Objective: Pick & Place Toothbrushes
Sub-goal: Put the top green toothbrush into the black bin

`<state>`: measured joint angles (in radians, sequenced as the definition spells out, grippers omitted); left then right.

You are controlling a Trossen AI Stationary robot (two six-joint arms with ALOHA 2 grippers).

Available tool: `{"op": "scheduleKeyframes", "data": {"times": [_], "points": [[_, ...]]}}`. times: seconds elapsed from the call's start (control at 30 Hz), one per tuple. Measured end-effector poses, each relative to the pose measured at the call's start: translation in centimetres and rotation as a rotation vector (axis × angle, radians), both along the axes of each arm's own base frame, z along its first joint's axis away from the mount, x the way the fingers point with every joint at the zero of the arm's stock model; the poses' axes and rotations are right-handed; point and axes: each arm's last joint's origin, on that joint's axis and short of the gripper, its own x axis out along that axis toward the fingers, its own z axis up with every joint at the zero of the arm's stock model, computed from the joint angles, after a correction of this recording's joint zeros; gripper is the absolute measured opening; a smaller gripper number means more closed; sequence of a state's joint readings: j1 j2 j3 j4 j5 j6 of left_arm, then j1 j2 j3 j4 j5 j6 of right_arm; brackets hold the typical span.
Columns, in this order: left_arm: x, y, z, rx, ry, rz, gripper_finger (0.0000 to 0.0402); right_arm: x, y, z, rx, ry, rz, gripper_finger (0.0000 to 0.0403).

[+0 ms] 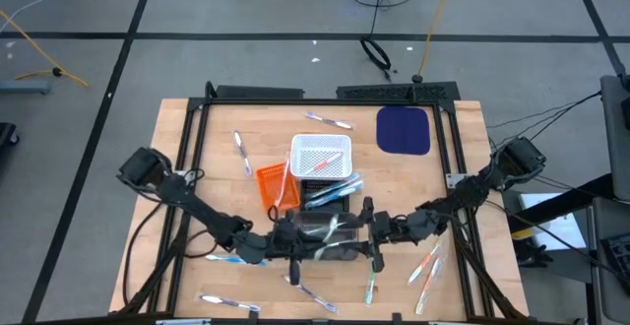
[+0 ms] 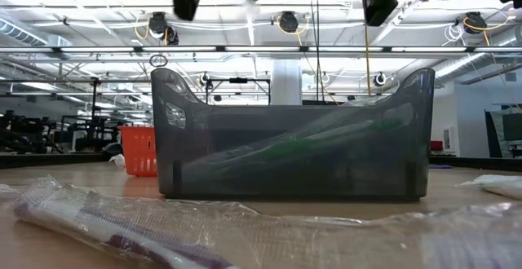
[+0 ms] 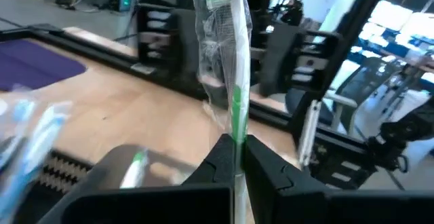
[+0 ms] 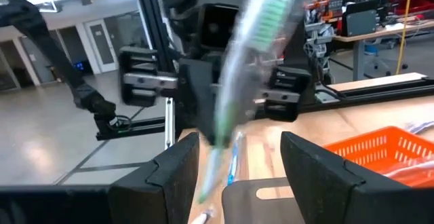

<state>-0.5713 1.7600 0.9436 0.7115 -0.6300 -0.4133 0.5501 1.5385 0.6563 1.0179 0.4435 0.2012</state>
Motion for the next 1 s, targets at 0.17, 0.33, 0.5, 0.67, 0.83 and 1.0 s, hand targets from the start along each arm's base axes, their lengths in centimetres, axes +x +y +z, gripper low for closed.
{"op": "scheduleKeyframes", "data": {"times": [0.17,0.33,0.5,0.67,0.83,1.0], "points": [[1.7,-0.9,0.5,0.069,-0.009,-0.033,0.0006,0.1,-0.1,0.0,0.000,-0.002,-0.003,0.0199],[3.1,-1.3,1.0,0.121,0.050,-0.021,0.0004,0.1,-0.1,0.1,-0.001,-0.005,-0.002,0.0199],[3.6,-1.2,1.4,0.139,0.099,0.006,0.0005,0.0,0.0,0.0,-0.002,-0.006,0.030,0.0199],[3.6,-1.1,1.4,0.157,0.100,0.009,0.0005,0.1,-0.1,0.0,-0.010,0.000,0.033,0.0199],[3.2,-1.4,1.6,0.195,0.108,0.053,0.0004,0.3,-0.4,-0.4,-0.042,0.035,0.010,0.0199],[2.2,-1.7,2.4,0.233,0.121,0.141,0.0004,0.2,-0.4,-0.6,-0.046,0.068,0.045,0.0199]]}}
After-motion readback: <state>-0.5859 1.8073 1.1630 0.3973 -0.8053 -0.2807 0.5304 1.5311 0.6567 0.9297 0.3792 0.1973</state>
